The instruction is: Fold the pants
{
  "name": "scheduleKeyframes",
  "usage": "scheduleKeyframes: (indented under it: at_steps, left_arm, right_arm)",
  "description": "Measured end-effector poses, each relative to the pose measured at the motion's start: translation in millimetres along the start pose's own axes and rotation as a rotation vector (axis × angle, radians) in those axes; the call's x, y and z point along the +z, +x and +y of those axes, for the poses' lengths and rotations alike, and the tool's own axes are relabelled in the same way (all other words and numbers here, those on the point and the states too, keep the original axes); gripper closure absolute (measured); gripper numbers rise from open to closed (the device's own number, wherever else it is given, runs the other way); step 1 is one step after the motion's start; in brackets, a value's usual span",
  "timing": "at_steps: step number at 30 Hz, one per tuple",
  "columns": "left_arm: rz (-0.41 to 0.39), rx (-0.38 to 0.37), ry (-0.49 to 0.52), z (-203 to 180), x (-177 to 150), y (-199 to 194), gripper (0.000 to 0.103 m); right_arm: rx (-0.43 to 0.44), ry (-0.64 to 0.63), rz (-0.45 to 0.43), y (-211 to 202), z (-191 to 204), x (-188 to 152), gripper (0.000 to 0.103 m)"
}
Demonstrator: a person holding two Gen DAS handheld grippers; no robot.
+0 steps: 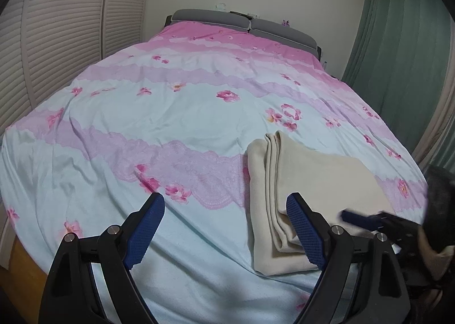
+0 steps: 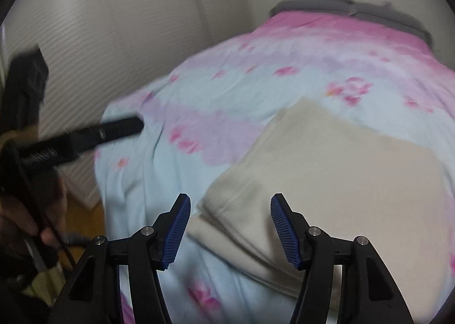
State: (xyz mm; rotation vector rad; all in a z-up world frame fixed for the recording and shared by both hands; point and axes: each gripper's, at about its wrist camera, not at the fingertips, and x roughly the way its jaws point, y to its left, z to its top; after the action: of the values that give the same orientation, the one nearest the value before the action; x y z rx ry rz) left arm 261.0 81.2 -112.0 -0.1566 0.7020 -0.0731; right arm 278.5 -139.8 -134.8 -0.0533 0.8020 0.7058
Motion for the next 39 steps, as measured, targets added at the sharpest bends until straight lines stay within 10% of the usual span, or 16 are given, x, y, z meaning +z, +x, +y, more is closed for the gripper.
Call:
scheduleKeyframes:
  at_steps: [4,7,14,28,39]
  left_arm:
    - [-0.008,0.022,0.000,3,0,-6,0.015]
    - [-0.007,0.033,-0.008,7,0,-9,0.015]
    - [-0.004,0.031,-0.005,11,-3,-10,0.015]
    - [0.006,-0.030,0.011,-12,-16,1,0.010]
    - [0.178,-0.148,-0.139,-43,-34,74,0.009]
  right_arm:
    - [-0.050,-0.068,0.032,28,10,3,0.051]
    - [-0.034,-0.107,0.098,43,14,-3,0.080]
    - [-0.049,-0.164,0.120,40,25,-28,0.082]
    - [-0.200,0.272,-0.214,-88,-41,-58,0.017]
    - [-0.138,0.899,-0.320,-124,-161,-108,0.009]
